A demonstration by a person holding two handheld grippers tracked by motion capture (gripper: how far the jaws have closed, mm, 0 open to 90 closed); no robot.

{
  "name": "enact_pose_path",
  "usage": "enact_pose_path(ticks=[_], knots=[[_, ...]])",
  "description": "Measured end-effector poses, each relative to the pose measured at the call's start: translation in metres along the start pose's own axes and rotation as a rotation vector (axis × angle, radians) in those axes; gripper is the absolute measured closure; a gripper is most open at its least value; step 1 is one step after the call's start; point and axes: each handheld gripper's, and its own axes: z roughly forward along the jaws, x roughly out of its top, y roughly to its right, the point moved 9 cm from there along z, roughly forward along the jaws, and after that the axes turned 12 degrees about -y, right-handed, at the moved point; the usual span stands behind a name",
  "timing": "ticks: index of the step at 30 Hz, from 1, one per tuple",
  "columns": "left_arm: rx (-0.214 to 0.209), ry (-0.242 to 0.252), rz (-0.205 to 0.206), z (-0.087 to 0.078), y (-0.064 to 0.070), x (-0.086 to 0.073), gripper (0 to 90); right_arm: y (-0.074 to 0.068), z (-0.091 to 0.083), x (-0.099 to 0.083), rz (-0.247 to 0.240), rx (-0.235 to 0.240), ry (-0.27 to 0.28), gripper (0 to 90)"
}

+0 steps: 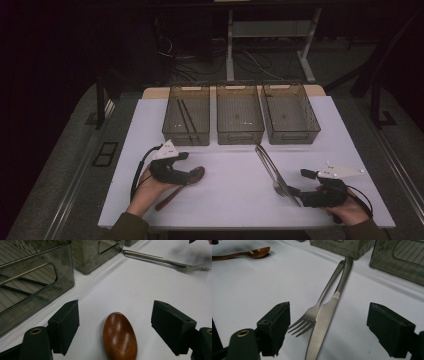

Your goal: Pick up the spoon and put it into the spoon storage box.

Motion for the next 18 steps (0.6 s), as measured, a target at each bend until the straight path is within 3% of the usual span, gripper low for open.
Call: enact_pose_path(ticks=[4, 8, 10, 14, 18], knots=[[-0.006, -0.006, -0.006, 0.011, -0.002, 0.002, 24.5, 0.001, 0.000, 0.001, 0.003, -0.001, 0.005, 19.1], [-0.019, -0.059, -0.017, 0.020, 0.001, -0.006, 28.0, 0.001, 0.000, 0.001, -0.002, -0.002, 0.006, 19.1], [-0.007, -0.087, -0.007, 0.022, 0.002, -0.009, 30.6, 0.002, 0.000, 0.001, -0.006, -0.005, 0.006, 19.1], [-0.003, -0.096, 0.002, 0.021, 0.005, -0.009, 34.1, 0.001, 0.000, 0.000, -0.013, -0.010, 0.002, 19.1], [0.002, -0.115, -0.009, 0.022, 0.004, -0.014, 39.1, 0.001, 0.000, 0.000, -0.019, -0.014, -0.003, 19.1]])
